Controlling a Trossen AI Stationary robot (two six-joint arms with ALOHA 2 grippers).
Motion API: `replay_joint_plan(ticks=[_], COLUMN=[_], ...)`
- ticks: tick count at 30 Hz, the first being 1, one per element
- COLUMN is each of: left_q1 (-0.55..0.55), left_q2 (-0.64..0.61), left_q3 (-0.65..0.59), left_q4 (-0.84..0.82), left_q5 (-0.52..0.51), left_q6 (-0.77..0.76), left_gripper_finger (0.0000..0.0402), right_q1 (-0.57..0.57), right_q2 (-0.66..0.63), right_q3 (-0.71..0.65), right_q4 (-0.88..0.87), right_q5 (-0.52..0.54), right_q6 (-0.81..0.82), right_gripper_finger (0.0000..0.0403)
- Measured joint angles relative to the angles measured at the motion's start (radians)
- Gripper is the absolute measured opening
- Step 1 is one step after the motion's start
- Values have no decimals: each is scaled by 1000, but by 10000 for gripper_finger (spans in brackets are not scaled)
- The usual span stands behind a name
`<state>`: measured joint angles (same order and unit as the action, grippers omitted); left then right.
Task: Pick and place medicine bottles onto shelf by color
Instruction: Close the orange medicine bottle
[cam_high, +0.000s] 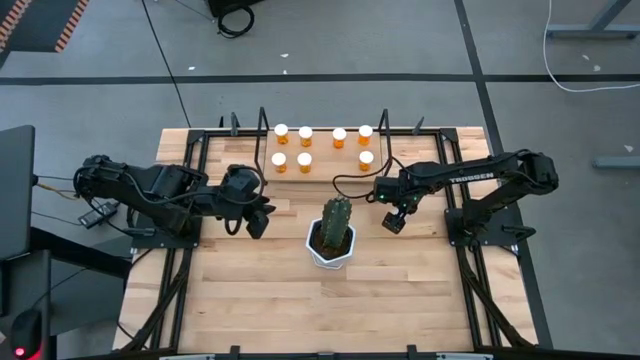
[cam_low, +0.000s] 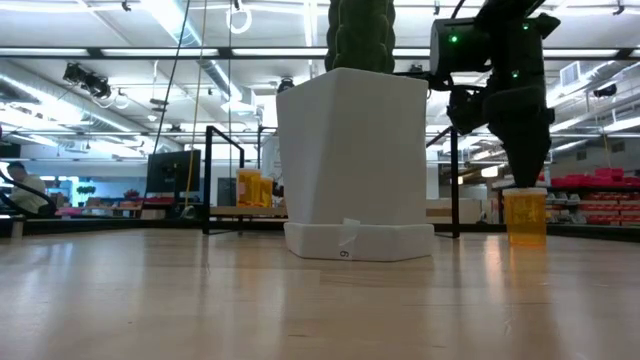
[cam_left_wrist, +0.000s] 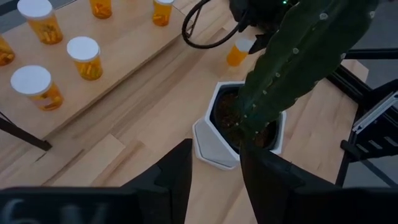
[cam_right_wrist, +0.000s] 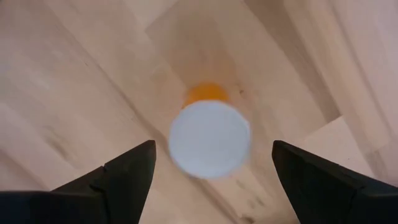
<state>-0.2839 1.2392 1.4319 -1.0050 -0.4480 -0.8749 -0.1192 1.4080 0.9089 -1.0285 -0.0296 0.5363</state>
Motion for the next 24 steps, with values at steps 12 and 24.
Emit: replay_joint_plan(ticks=[12,24], left_q1=[-2,-2], left_q2=[0,0], left_q3=[0,0], left_q4=[0,-1], left_q5=[0,0], left_q6=[-4,-9], left_gripper_finger=[144,139], right_q1=[0,0], right_q2=[-196,-113], right_q3=[1,1], right_q4=[-57,-43], right_q5=[-37,-115], right_q6=[61,-101], right_gripper_finger=[324,25])
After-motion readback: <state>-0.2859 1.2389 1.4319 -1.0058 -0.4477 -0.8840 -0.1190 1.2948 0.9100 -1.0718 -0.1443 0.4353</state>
